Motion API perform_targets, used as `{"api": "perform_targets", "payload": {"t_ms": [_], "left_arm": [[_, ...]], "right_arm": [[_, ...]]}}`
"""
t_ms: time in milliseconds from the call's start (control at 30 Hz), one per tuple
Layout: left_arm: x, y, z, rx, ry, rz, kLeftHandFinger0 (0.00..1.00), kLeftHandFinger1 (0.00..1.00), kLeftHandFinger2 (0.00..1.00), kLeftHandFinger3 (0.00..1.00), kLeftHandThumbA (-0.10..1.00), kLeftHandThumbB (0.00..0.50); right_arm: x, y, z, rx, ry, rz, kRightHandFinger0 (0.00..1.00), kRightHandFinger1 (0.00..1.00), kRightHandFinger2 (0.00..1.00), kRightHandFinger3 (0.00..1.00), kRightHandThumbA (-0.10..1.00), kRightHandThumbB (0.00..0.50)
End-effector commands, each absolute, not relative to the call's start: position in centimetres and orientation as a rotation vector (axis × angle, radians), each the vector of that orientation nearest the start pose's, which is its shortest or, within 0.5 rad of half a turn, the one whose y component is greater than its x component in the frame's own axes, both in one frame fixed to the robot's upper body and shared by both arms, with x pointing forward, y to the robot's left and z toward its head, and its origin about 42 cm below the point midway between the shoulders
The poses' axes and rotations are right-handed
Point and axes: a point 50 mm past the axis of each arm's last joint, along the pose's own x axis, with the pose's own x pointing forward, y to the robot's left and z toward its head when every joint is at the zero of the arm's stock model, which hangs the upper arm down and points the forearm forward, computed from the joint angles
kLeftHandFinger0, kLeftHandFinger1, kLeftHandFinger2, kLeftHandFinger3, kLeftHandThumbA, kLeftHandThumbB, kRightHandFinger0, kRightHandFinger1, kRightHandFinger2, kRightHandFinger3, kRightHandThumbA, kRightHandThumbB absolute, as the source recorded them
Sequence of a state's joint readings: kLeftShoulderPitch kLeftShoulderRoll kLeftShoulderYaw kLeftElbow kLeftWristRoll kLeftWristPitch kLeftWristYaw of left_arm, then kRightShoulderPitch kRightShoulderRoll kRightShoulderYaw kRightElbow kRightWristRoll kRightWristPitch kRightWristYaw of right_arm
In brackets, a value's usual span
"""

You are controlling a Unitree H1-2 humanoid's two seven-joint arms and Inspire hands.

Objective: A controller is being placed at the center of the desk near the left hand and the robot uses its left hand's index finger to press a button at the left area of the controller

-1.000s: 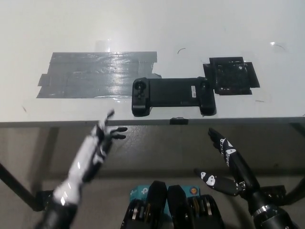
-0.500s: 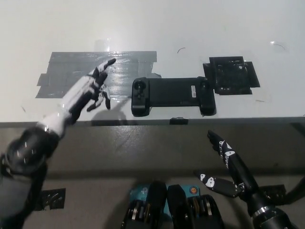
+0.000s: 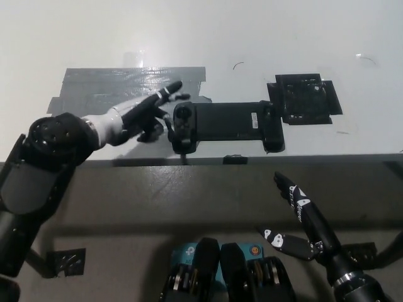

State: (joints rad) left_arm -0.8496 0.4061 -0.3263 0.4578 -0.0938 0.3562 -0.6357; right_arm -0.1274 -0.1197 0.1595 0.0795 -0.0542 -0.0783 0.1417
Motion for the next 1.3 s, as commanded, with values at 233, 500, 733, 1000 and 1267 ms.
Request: {"api": "perform_targets", "payload": {"t_ms": [233,500,733,1000,1267], "left_arm": [[51.0,22.3,29.6,0.502,0.321,-0.899,0.0,0.05,0.35,1.0,1.0,0.446],[51.4,23.9,30.6,0.524,0.322,-0.859,0.0,0.03,0.33,1.0,1.0,0.453],[51.8,24.7,31.8,0.536,0.31,-0.83,0.0,0.0,0.32,1.0,1.0,0.45],[52.2,24.9,32.8,0.528,0.296,-0.826,0.0,0.0,0.33,1.0,1.0,0.445],[51.9,24.5,31.5,0.542,0.322,-0.832,0.0,0.0,0.27,1.0,1.0,0.447]], "right_arm": [[32.6,-19.4,13.9,-0.222,-0.229,0.34,1.0,1.0,1.0,1.0,0.75,0.177],[32.9,-19.2,14.0,-0.224,-0.237,0.345,1.0,1.0,1.0,1.0,0.75,0.185],[33.1,-19.1,14.2,-0.226,-0.239,0.35,1.0,1.0,1.0,1.0,0.75,0.188],[33.5,-19.0,14.6,-0.225,-0.245,0.349,1.0,1.0,1.0,1.0,0.76,0.192],[33.5,-19.0,14.6,-0.216,-0.243,0.35,1.0,1.0,1.0,1.0,0.74,0.197]]}}
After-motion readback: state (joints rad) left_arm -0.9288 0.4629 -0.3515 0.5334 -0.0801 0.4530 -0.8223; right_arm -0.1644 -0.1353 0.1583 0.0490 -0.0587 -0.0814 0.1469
